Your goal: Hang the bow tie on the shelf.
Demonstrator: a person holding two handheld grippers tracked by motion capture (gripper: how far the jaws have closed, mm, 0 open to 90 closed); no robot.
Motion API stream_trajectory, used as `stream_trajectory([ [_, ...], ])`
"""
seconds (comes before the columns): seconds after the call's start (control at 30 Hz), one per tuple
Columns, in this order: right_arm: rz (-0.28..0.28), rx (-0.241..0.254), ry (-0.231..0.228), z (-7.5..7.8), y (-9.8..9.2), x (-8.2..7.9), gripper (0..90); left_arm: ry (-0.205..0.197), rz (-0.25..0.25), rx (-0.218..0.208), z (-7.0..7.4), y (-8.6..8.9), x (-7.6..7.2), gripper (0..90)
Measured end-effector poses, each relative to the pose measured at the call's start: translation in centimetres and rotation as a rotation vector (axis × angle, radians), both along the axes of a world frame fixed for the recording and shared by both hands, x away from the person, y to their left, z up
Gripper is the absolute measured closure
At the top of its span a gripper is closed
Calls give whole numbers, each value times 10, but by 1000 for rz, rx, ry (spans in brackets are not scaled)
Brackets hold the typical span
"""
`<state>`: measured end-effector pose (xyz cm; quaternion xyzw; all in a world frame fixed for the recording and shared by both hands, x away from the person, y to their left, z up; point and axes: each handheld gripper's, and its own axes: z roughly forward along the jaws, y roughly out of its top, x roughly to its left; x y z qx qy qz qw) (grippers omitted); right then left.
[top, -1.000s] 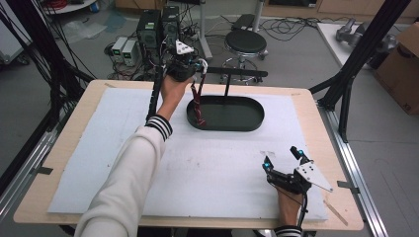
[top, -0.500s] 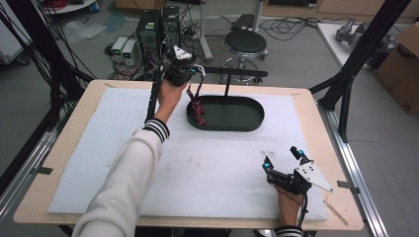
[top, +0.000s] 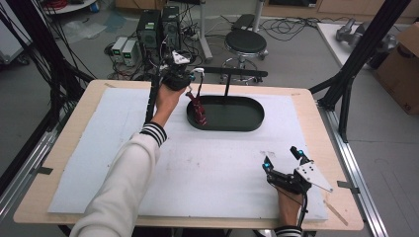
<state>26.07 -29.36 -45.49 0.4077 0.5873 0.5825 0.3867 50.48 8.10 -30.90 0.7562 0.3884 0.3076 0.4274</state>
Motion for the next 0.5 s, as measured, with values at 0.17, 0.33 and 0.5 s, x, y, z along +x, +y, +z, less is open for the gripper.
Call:
stream_trajectory([
  [0.17,0,0,0,0,0,0,10,-15,-20,-28,-3,7,-5,530],
  [0.33,0,-2,-4,0,0,0,10,-54,-97,-102,-11,23,-19,132],
  [0.5,2,-3,-4,0,0,-1,10,-121,-187,-206,-17,51,-46,57],
])
